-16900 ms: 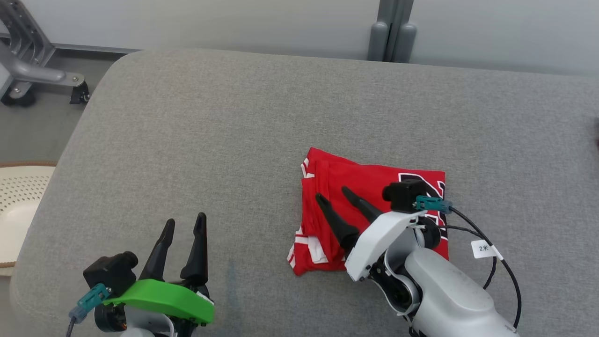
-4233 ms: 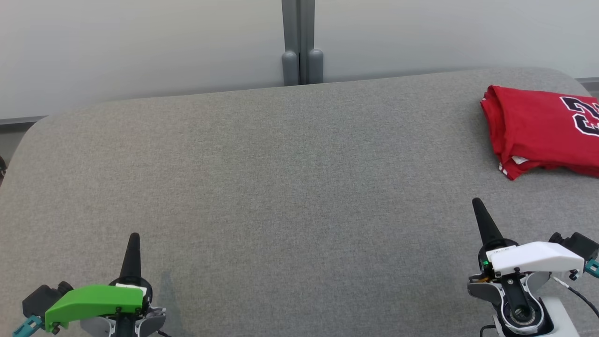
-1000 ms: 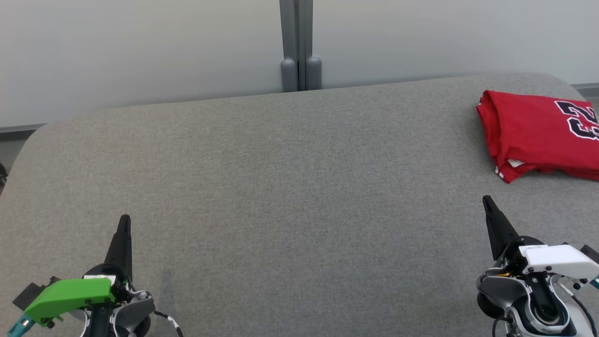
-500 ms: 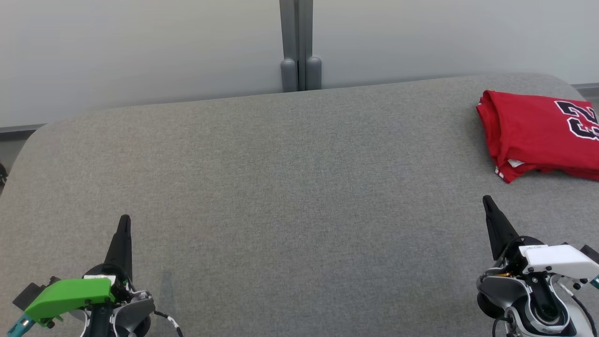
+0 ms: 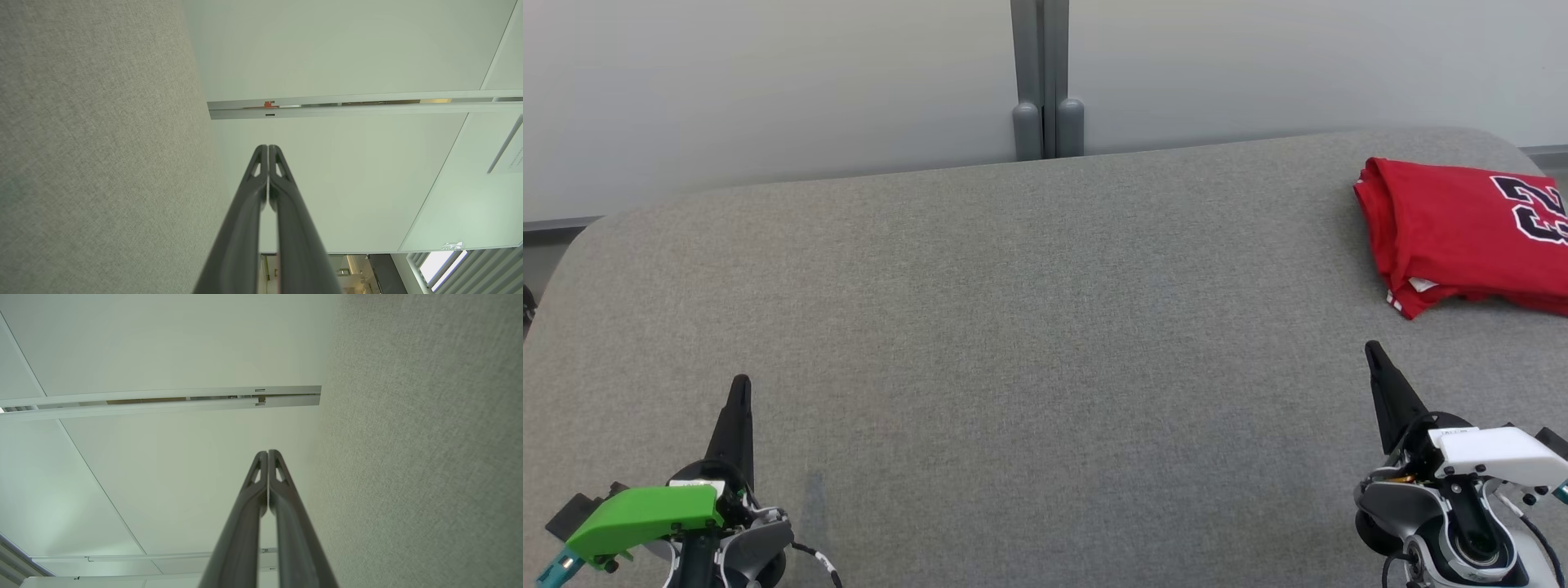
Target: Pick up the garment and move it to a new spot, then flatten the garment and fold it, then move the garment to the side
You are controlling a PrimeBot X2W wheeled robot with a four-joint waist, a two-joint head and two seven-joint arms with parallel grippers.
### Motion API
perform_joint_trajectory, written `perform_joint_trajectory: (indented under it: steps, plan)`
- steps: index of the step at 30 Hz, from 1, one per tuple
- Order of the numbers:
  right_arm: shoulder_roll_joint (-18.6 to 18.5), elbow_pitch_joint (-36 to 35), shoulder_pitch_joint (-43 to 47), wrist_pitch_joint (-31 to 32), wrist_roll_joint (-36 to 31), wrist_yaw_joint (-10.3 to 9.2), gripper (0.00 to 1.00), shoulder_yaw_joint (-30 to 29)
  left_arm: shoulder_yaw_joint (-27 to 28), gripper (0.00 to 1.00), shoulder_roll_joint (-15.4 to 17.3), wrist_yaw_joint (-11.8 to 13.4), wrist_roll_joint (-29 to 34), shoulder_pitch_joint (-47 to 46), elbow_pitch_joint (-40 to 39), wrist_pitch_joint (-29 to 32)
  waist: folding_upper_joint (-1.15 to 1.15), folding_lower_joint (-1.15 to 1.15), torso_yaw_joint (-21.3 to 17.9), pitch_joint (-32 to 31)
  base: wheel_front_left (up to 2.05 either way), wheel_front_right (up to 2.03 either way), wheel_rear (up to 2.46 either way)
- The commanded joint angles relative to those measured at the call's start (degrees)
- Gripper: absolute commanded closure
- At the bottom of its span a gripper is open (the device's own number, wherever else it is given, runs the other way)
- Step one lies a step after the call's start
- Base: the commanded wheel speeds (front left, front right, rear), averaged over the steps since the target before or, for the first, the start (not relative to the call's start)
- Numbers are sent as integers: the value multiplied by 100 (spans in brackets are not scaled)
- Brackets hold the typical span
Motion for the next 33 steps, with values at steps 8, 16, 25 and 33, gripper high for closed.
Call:
perform_joint_trajectory:
  steps: [8,16,25,33]
  plan:
    - [-6,-29,45,21,10,2,100,-12,12,100,38,-30,-28,-59,-10,23,0,0,0,0,0,0,0]
    - [-5,-29,45,22,9,2,100,-13,12,100,38,-30,-28,-59,-10,23,0,0,0,0,0,0,0]
    - [-5,-29,45,23,7,2,100,-13,12,100,38,-30,-28,-59,-10,23,0,0,0,0,0,0,0]
    - [-4,-29,44,24,7,2,100,-14,12,100,38,-30,-28,-59,-10,23,0,0,0,0,0,0,0]
